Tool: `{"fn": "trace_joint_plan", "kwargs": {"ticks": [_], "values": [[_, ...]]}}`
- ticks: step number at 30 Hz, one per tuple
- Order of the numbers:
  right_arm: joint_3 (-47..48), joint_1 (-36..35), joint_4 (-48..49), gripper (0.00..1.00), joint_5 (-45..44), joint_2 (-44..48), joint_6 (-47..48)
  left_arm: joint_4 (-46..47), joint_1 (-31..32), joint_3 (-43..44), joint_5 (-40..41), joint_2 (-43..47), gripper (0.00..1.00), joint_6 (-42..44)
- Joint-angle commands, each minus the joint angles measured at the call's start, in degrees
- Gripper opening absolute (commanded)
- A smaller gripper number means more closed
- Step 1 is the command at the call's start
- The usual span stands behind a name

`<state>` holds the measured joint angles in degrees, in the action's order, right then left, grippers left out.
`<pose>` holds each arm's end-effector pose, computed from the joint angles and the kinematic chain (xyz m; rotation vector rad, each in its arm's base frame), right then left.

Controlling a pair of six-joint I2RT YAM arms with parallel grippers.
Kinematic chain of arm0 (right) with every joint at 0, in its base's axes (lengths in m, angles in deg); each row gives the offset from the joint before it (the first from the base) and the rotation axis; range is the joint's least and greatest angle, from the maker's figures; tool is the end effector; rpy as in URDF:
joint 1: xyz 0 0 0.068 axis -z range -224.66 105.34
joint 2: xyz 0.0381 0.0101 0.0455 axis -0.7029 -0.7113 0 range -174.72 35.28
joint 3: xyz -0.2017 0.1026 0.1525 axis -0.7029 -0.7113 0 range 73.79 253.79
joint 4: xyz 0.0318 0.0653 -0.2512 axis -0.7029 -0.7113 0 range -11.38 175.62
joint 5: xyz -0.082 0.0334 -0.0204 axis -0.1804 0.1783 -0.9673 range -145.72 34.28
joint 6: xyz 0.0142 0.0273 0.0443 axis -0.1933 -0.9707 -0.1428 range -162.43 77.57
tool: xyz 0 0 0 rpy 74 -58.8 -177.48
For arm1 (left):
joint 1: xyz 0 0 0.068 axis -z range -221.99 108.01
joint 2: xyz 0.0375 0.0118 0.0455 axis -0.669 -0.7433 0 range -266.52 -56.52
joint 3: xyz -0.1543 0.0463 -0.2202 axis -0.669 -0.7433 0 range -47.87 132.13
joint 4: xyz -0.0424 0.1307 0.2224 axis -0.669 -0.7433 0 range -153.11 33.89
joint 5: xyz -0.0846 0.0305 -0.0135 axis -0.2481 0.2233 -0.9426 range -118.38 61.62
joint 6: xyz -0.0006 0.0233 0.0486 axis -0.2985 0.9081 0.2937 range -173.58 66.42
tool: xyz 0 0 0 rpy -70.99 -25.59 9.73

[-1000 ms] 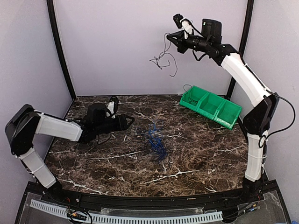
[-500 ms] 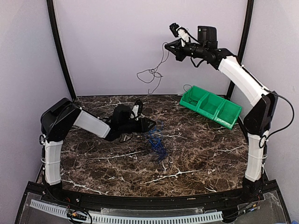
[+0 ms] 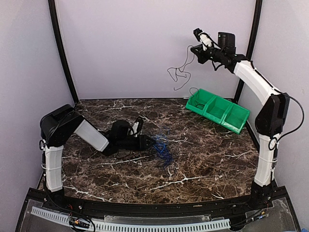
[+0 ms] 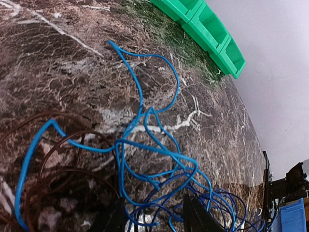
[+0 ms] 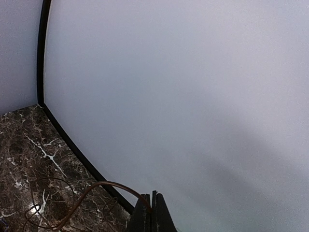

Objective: Untangle the cables

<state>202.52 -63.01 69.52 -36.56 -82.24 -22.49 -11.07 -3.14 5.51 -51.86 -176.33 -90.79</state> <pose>0.4498 0.1616 0.4450 -0.7770 1.4642 0.2556 0.3053 -0.2642 0.1032 0.3301 2.1097 -1.2348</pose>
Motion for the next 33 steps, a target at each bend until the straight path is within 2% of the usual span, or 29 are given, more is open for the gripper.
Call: {"fn": "trace_joint_plan", "kwargs": {"ticks": [1, 11, 17, 20, 27, 33], "values": [[-1.41, 4.6, 4.43, 0.0, -0.54, -2.01, -2.39, 0.09, -0.01, -3.57, -0.33, 7.04, 0.46, 0.18], [-6.68, 13.19, 7.28, 0.0, 2.85, -6.4, -6.65, -5.35, -0.03, -8.54, 4.82, 16.4, 0.48, 3.0], [-3.11, 13.95, 0.44, 0.0, 5.81, -14.93, -3.86, -7.81, -0.06, -9.03, 6.43, 17.93, 0.48, 4.32], [-4.29, 13.98, 1.12, 0.0, 6.77, -15.87, -4.8, -8.13, -0.03, -9.36, 6.36, 18.03, 0.48, 4.24], [-6.18, 13.95, 1.11, 0.0, 4.2, -18.27, -5.77, -8.14, -0.04, -10.24, 6.54, 17.9, 0.48, 3.83], [-1.3, 12.27, -5.43, 0.0, -3.85, -23.17, -0.9, -7.42, -0.03, -10.45, 6.16, 17.14, 0.48, 3.12]]}}
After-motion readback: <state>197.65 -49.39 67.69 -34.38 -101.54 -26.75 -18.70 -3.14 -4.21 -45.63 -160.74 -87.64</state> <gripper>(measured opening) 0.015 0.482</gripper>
